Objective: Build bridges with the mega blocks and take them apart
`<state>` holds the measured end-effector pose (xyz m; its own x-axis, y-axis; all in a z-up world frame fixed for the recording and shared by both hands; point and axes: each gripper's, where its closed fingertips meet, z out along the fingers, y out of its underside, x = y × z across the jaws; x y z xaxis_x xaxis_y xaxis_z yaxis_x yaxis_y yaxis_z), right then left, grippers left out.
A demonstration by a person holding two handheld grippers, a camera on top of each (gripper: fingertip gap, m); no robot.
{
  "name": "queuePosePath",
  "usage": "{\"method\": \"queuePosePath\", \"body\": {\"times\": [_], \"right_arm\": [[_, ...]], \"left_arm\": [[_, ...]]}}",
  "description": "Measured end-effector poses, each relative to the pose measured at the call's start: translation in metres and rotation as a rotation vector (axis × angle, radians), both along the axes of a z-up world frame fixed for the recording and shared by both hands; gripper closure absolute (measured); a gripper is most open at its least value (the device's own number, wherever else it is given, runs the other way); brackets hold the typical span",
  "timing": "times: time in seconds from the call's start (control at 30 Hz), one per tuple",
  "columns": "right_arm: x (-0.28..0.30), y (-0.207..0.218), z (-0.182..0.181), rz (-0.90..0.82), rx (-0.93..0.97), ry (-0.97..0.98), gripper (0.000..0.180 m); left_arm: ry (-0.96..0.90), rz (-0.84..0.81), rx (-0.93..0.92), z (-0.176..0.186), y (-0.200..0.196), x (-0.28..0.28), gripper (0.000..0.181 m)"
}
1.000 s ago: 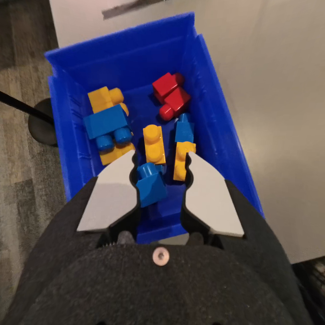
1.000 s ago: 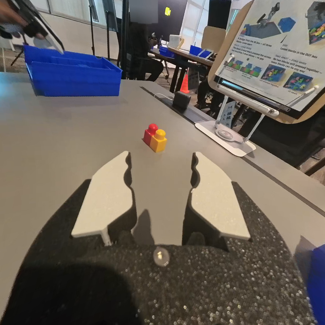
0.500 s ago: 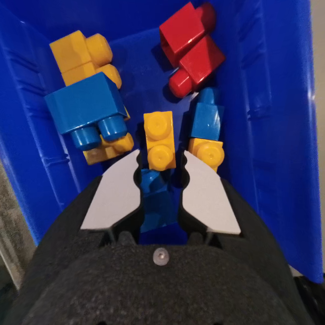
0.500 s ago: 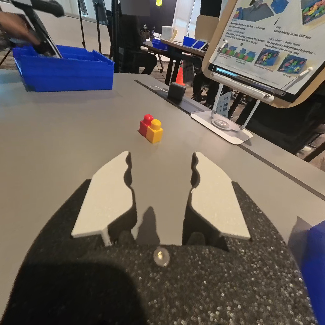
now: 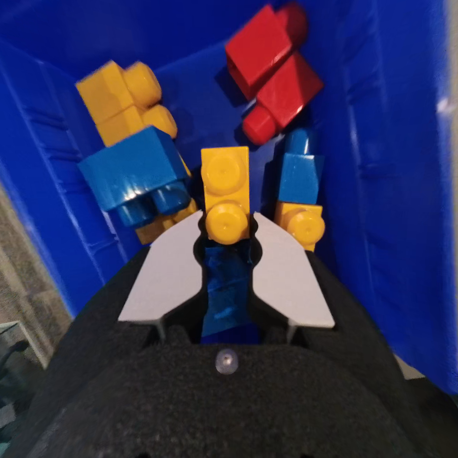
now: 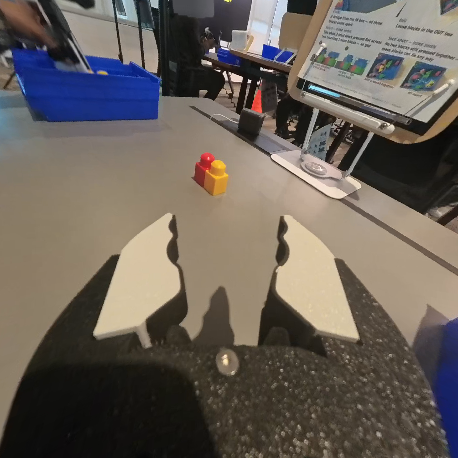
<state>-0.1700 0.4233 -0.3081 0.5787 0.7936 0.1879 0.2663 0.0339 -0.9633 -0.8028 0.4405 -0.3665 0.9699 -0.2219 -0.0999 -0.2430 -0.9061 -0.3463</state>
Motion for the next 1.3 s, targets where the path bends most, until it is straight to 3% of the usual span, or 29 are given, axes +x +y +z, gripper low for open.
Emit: {"method": "queuePosePath", "body": {"times": [0.03, 0.17, 0.33, 0.5, 0.67, 0.93, 1.3], "right_arm": [[-0.001, 0.004, 0.000, 0.003, 0.009, -0.011, 0.097], [-0.017, 0.022, -0.004, 0.104, -0.002, -0.024, 0.082], [-0.049, 0.054, -0.015, 0.244, -0.099, -0.049, 0.069], [-0.091, 0.081, -0.036, 0.344, -0.236, -0.068, 0.068], [-0.128, 0.102, -0.061, 0.343, -0.398, -0.012, 0.071], [-0.174, 0.114, -0.088, 0.321, -0.434, -0.174, 0.074], [-0.190, 0.114, -0.105, 0.339, -0.420, -0.315, 0.088]], "left_arm": [[-0.004, -0.001, 0.042, 0.013, 0.005, 0.001, 0.147], [-0.045, -0.083, 0.242, 0.074, 0.029, 0.034, 0.148], [-0.105, -0.317, 0.434, 0.135, 0.056, 0.139, 0.148], [-0.224, -0.544, 0.519, 0.148, 0.080, 0.253, 0.148], [-0.411, -0.670, 0.555, 0.145, 0.106, 0.332, 0.148], [-0.587, -0.722, 0.591, 0.137, 0.130, 0.369, 0.148], [-0.551, -0.744, 0.591, 0.134, 0.136, 0.357, 0.148]]}}
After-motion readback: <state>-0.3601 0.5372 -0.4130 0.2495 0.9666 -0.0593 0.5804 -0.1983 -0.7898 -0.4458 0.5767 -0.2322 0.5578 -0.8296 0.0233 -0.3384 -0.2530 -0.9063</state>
